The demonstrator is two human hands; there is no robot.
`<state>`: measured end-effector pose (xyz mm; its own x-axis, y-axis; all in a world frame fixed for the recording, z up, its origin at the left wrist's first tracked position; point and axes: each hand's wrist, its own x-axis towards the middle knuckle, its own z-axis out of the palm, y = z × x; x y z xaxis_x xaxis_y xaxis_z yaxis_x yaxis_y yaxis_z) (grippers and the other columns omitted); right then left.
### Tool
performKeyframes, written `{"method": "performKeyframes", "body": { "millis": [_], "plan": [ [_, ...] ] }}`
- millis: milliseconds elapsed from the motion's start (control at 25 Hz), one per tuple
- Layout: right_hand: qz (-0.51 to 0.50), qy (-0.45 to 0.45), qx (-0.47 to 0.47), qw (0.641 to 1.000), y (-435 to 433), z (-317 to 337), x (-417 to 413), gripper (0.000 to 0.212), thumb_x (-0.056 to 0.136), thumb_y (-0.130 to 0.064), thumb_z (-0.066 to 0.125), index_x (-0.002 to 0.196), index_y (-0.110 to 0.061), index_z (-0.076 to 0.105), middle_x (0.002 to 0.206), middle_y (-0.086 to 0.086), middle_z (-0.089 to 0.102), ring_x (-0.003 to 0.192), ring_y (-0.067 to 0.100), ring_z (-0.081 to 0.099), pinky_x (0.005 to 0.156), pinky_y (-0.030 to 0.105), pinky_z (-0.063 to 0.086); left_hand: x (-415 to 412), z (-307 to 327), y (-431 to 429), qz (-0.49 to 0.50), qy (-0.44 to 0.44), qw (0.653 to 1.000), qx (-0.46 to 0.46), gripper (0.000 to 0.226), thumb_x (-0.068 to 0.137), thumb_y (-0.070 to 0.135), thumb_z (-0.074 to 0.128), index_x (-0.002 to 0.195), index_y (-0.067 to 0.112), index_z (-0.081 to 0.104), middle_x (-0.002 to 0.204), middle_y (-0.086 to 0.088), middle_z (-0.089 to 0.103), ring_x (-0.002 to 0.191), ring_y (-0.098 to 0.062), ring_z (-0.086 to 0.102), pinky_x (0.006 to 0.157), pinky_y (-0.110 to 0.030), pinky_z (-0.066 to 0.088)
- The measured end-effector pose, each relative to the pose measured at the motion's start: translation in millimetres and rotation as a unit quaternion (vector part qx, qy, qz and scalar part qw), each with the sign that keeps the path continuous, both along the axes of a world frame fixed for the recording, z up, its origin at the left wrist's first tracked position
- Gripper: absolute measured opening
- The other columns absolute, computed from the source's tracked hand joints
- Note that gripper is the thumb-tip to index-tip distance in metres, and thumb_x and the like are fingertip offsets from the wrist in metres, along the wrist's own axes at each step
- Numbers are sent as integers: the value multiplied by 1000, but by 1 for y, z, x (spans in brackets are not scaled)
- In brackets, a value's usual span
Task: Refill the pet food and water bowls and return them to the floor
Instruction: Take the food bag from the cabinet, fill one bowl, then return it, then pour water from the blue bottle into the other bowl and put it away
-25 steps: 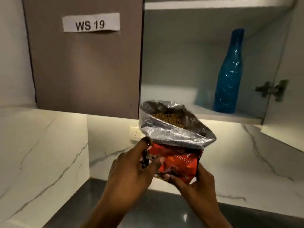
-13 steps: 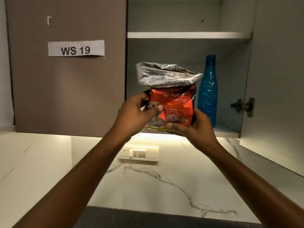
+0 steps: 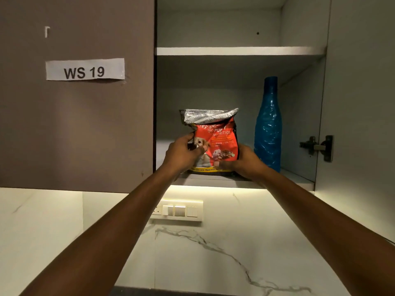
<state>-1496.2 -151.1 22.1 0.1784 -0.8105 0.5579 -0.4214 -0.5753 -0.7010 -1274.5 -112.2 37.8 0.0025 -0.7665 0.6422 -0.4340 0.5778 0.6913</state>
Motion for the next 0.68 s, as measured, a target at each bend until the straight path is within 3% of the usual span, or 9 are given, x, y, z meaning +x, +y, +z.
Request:
{"method": "performKeyframes", "body": {
  "millis": [120,240,360,400,440,560,680],
  "plan": [
    [6,-14,30,999,-13,1,-1,60,81,-16,95,133,-20,67,127,2,79,110,18,78,105,45,61,-7,0,-13,11,3,1000,2,39,96,29,76,134,21,72,125,-4,79,114,-26,75,101,-50,59],
    [12,-38,45,998,-21,1,1,61,81,-9,94,134,-17,66,130,7,78,116,27,76,108,51,59,-11,-2,-20,0,35,999,17,36,98,23,75,133,14,72,125,-7,79,109,-24,76,99,-42,61],
    [-10,-45,56,997,-21,1,1,72,80,-11,95,144,-11,61,135,11,75,124,33,72,112,55,54,-17,-2,-19,-9,57,998,22,36,99,16,74,134,10,70,126,-9,78,93,-13,74,71,-14,59],
    [-22,-38,53,998,-17,2,2,75,79,-14,96,145,-11,60,137,12,74,126,34,71,113,55,53,-18,-2,-17,-12,65,997,27,35,99,14,74,134,9,70,126,-10,78,91,-13,74,66,-12,57],
    [-42,-17,42,998,-13,2,4,78,78,-18,97,146,-12,59,138,10,74,127,33,70,114,53,53,-18,-2,-15,-12,67,997,37,35,99,13,73,134,9,70,126,-11,77,94,-17,74,70,-17,59],
    [-134,52,-56,988,5,-2,6,81,81,-33,95,148,-16,54,141,5,71,128,29,68,107,42,55,-12,-3,-10,-9,41,997,62,38,98,10,74,135,10,70,126,-11,76,114,-30,73,101,-46,60],
    [-265,58,-260,927,23,-10,-8,68,90,-42,82,150,-26,52,147,1,65,134,24,60,103,46,55,-1,-8,-2,-13,44,996,71,42,95,14,78,136,13,69,123,-6,76,116,-27,72,105,-46,58]
  ]
}}
